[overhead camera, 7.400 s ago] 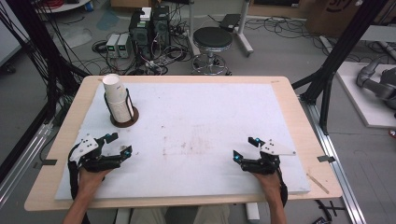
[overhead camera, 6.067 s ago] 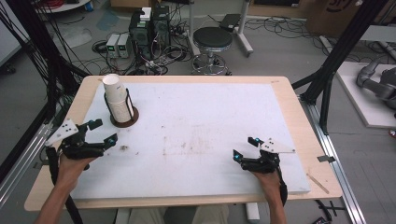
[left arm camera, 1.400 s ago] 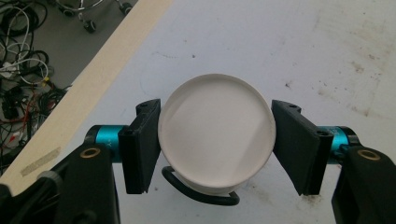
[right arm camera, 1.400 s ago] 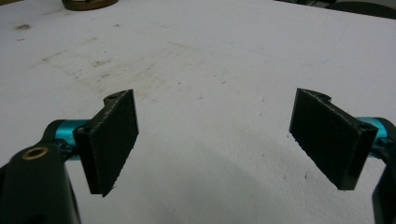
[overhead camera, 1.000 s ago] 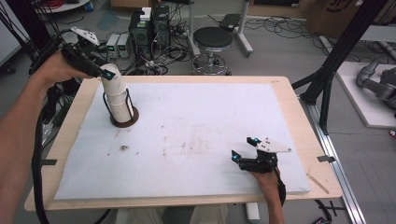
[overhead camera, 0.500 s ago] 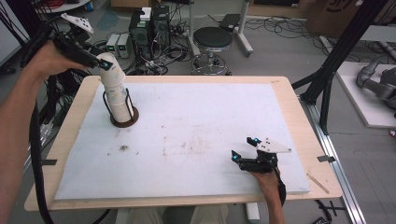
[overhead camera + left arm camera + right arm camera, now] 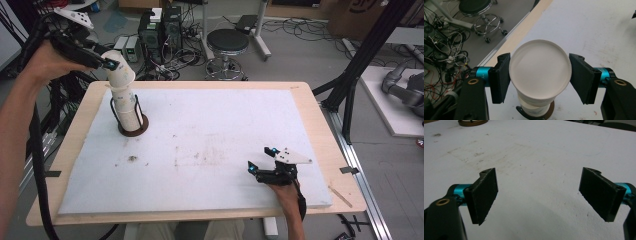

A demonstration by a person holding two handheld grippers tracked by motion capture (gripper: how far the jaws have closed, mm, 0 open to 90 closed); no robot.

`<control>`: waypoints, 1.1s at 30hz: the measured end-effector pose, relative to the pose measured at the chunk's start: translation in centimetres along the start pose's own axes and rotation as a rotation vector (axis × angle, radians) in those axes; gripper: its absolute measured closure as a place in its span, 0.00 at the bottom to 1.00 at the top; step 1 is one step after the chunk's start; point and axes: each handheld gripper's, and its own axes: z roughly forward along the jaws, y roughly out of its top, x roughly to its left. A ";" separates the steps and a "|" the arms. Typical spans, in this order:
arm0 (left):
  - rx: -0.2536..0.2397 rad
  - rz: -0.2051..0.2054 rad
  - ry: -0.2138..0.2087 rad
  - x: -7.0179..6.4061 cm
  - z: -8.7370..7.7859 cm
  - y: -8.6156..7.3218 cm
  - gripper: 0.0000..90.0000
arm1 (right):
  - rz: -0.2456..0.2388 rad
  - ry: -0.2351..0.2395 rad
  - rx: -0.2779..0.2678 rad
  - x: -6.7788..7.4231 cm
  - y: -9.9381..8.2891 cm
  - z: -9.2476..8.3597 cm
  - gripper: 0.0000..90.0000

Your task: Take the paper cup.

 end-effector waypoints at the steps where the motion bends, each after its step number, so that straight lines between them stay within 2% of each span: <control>1: -0.002 0.005 0.002 -0.1 -0.1 0.1 0.41 | 0.000 0.000 0.000 0.0 0.0 0.0 0.18; 4: -0.034 0.003 0.003 -0.9 -0.6 0.5 0.41 | 0.002 0.002 0.003 0.0 0.0 0.0 0.18; 9: -0.050 0.001 0.003 -1.6 -1.3 0.5 0.41 | 0.002 0.001 0.002 0.0 0.0 0.0 0.17; 13: -0.099 -0.020 -0.014 -2.6 -1.8 -0.2 0.41 | 0.001 0.002 0.004 0.0 0.0 0.0 0.18; 17: -0.114 -0.022 -0.026 -3.4 -1.8 -0.5 0.41 | 0.001 0.003 0.004 0.0 0.0 0.0 0.18; 23: -0.149 -0.011 -0.069 -5.1 -1.3 -0.8 0.41 | 0.002 0.001 0.004 0.0 0.0 0.0 0.18; 24: -0.157 0.000 -0.083 -5.7 -1.0 -0.7 0.41 | 0.001 0.000 0.002 0.0 0.0 0.0 0.17; 26: -0.158 0.005 -0.088 -6.0 -0.8 -0.7 0.41 | 0.001 0.001 0.003 0.0 0.0 0.0 0.18; 33: -0.189 0.020 -0.143 -8.2 0.7 -0.9 0.41 | -0.001 0.004 -0.002 0.0 0.0 0.0 0.18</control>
